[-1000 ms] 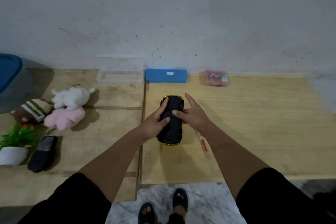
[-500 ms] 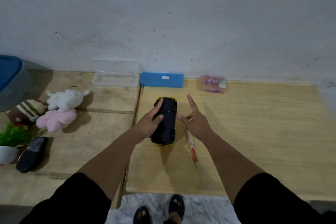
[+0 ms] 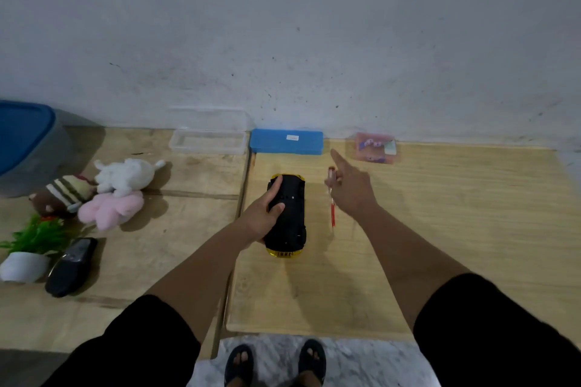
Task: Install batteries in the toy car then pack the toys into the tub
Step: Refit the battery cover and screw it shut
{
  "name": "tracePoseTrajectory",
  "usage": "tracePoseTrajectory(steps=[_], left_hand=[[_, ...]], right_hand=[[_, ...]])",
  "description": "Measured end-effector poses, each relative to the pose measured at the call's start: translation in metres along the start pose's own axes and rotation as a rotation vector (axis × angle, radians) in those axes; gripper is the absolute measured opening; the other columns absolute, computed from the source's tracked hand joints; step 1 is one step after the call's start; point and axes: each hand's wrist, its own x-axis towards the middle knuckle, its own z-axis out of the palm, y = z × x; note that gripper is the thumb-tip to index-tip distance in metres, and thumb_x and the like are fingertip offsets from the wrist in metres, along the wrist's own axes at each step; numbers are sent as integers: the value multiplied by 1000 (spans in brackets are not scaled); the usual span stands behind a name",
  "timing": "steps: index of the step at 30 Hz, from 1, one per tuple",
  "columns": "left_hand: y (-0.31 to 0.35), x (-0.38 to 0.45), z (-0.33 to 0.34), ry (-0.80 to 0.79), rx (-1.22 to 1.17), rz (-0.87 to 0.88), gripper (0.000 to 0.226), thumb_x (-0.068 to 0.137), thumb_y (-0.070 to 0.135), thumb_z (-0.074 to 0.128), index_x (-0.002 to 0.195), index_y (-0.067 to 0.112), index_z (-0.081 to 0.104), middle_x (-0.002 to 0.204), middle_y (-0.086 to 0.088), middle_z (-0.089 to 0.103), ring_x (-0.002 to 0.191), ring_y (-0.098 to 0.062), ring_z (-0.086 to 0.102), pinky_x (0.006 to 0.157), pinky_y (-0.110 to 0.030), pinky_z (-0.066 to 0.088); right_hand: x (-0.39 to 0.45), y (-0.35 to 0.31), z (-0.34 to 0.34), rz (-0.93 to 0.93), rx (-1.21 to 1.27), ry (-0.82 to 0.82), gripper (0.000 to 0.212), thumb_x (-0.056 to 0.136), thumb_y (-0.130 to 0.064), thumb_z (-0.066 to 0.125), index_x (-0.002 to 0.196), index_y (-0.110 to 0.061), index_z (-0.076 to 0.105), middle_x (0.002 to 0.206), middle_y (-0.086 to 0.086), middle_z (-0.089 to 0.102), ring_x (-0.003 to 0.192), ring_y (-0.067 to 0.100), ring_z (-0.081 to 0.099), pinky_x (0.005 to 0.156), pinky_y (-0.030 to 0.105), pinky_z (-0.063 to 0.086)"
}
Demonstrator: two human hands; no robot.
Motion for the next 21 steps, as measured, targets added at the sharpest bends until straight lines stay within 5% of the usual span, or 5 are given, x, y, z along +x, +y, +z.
tracePoseTrajectory(steps=[2, 7, 14, 21], left_hand=[[2, -2, -3, -6, 13, 0, 57, 101, 30, 36, 145, 50, 5, 148, 2, 34, 107, -20, 49, 57, -26, 51], [6, -10, -14, -40, 19, 45, 58, 101, 34, 37, 146, 48, 3, 146, -1, 37, 109, -21, 51, 59, -25, 52], [4, -16, -28, -76, 29, 89, 61, 101, 32, 38, 148, 41, 1, 145, -4, 40, 107, -19, 51, 63, -18, 49], [0, -17, -38, -102, 9, 80, 60, 101, 32, 39, 146, 48, 2, 141, -2, 43, 109, -22, 55, 63, -27, 54]], right_hand=[[10, -21, -12, -18, 107, 104, 48, 95, -11, 47, 142, -17, 37, 100, 3, 61, 87, 14, 56, 67, 8, 41], [8, -57, -14, -28, 229, 240, 46, 94, -9, 52, 138, -10, 42, 109, 3, 60, 96, 10, 53, 81, 8, 34], [-5, -75, 2, 20, 275, 342, 41, 93, -5, 50, 133, -10, 49, 119, 10, 62, 93, 11, 55, 90, 23, 45], [-3, -85, 8, 71, 359, 371, 42, 92, -4, 53, 132, -14, 50, 119, 8, 62, 100, 17, 60, 93, 42, 52]])
